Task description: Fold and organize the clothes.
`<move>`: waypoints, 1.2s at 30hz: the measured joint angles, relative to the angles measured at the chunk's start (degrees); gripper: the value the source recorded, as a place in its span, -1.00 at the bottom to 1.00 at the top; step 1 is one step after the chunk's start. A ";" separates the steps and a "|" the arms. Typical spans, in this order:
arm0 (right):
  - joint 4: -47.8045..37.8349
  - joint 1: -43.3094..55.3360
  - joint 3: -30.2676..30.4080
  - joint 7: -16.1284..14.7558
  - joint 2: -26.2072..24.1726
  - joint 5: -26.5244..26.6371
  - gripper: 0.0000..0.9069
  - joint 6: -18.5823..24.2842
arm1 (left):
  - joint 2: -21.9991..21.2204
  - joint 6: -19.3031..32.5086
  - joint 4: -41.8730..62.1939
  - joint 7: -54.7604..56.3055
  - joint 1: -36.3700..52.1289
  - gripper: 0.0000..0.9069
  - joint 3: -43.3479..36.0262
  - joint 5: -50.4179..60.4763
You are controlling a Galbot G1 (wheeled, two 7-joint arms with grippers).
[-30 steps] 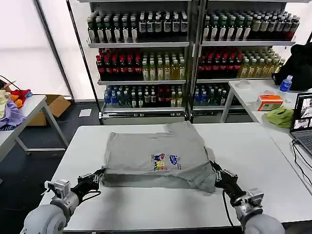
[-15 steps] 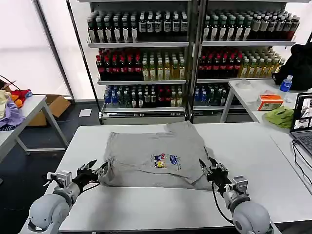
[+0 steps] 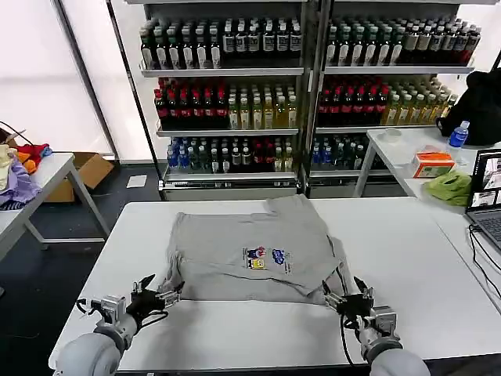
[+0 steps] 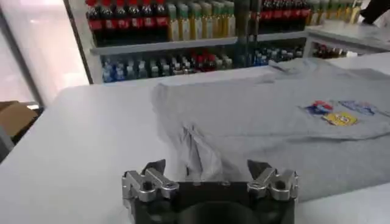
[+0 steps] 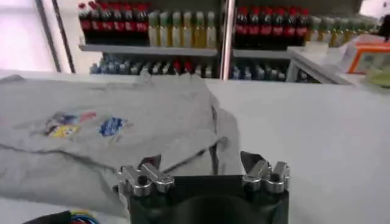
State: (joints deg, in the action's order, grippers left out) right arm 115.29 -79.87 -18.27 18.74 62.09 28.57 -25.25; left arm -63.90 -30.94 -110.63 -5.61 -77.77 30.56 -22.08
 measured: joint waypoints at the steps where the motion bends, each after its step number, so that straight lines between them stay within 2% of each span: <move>1: -0.13 -0.07 0.16 0.32 0.23 0.00 -1.00 -0.23 | -0.24 0.10 0.25 0.04 0.09 -0.78 -0.10 0.09; 2: -0.24 -0.16 0.30 0.55 0.41 0.00 -1.00 -0.39 | -0.49 0.17 0.61 0.16 0.23 -0.93 -0.18 0.19; 3: -0.36 -0.24 0.43 0.70 0.55 0.01 -1.00 -0.48 | -0.75 0.28 1.04 0.36 0.37 -1.00 -0.23 0.26; 19: 0.49 -1.40 0.90 0.91 -0.14 0.98 -1.00 -1.41 | -1.20 1.29 3.10 0.32 -1.24 -1.00 0.43 -0.74; 27: 4.03 -5.94 -0.80 -1.50 -2.79 0.25 -1.00 -1.01 | -0.85 1.13 -0.09 1.26 -6.30 -1.00 1.94 -1.84; 34: 8.69 -12.29 -2.34 -4.14 -3.42 -3.35 -1.00 -0.26 | -2.13 1.11 -5.72 2.79 -14.35 -0.98 4.43 -1.94; 35: 9.26 -13.14 -2.50 -4.50 -3.45 -3.96 -0.58 -0.22 | -2.38 0.91 -6.61 3.01 -15.60 -0.09 4.86 -2.01; 36: 9.94 -14.05 -2.61 -4.96 -3.48 -4.53 0.11 -0.25 | -2.66 0.65 -7.54 3.21 -16.88 0.44 5.36 -2.10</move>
State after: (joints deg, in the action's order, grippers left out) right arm 125.23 -93.92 -20.88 13.78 58.61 24.04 -25.50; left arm -66.56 -30.29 -118.17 -2.40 -94.65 35.92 -24.18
